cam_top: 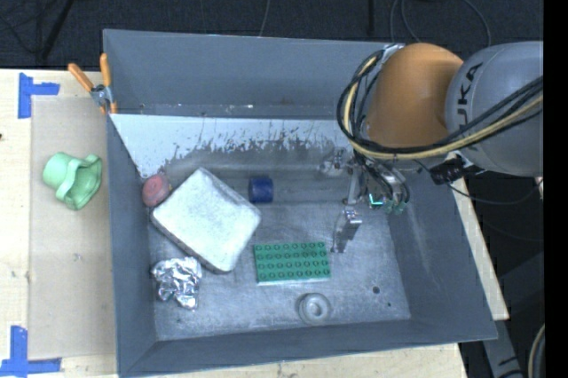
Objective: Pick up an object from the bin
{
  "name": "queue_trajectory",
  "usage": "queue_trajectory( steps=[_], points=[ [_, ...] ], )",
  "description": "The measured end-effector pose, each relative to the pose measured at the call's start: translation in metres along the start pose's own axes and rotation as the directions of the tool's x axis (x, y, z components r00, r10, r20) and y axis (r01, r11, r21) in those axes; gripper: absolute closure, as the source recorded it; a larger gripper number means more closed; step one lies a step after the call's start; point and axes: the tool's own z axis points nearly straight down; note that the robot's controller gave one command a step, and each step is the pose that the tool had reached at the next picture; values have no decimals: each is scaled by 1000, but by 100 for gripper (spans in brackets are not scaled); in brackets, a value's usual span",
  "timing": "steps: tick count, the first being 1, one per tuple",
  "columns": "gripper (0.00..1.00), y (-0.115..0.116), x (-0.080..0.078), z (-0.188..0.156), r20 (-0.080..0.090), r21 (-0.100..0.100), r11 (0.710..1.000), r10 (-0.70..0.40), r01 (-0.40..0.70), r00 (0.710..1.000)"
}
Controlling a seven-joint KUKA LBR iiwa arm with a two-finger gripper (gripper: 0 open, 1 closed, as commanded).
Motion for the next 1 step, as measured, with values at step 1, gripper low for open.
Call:
queue_trajectory(
  steps=[1],
  points=[
    [0,11,39,73,14,0,999,-33,33,999]
  ],
)
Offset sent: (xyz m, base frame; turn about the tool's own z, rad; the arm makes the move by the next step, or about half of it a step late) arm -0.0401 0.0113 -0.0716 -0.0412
